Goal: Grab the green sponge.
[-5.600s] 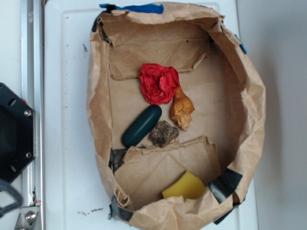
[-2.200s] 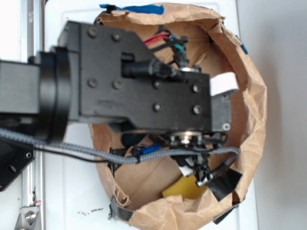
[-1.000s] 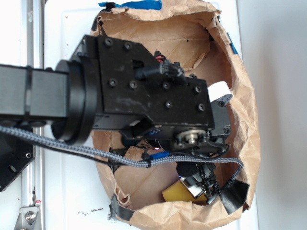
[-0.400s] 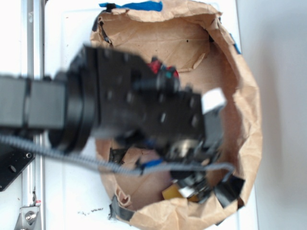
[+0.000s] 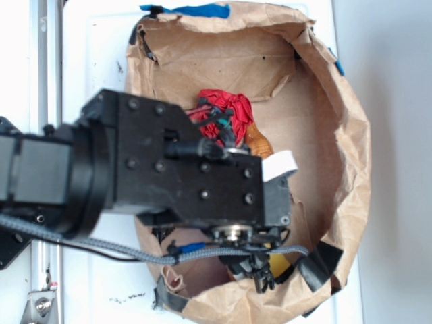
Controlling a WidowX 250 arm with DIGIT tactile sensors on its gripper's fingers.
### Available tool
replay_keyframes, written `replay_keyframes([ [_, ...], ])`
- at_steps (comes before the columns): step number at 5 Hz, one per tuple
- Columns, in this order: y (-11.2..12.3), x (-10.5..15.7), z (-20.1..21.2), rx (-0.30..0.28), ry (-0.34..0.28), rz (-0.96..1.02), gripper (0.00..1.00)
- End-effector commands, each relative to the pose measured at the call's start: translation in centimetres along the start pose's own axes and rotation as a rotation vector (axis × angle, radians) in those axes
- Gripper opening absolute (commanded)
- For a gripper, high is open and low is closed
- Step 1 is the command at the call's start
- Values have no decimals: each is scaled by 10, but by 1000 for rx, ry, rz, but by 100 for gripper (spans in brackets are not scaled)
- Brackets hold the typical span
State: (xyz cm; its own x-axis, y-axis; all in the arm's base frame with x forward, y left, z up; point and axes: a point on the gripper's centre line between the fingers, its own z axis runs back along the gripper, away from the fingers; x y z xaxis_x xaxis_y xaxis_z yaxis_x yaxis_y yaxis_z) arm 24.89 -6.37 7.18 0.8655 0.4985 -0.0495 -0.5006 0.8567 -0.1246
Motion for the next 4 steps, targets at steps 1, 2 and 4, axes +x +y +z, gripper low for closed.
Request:
replay_keyframes([
  [1,-27,5,-3,-119,-76,26,100],
  [2,-38,5,-10,-114,-72,31,100],
  [4,-53,-5,-14,-110,-47,27,100],
])
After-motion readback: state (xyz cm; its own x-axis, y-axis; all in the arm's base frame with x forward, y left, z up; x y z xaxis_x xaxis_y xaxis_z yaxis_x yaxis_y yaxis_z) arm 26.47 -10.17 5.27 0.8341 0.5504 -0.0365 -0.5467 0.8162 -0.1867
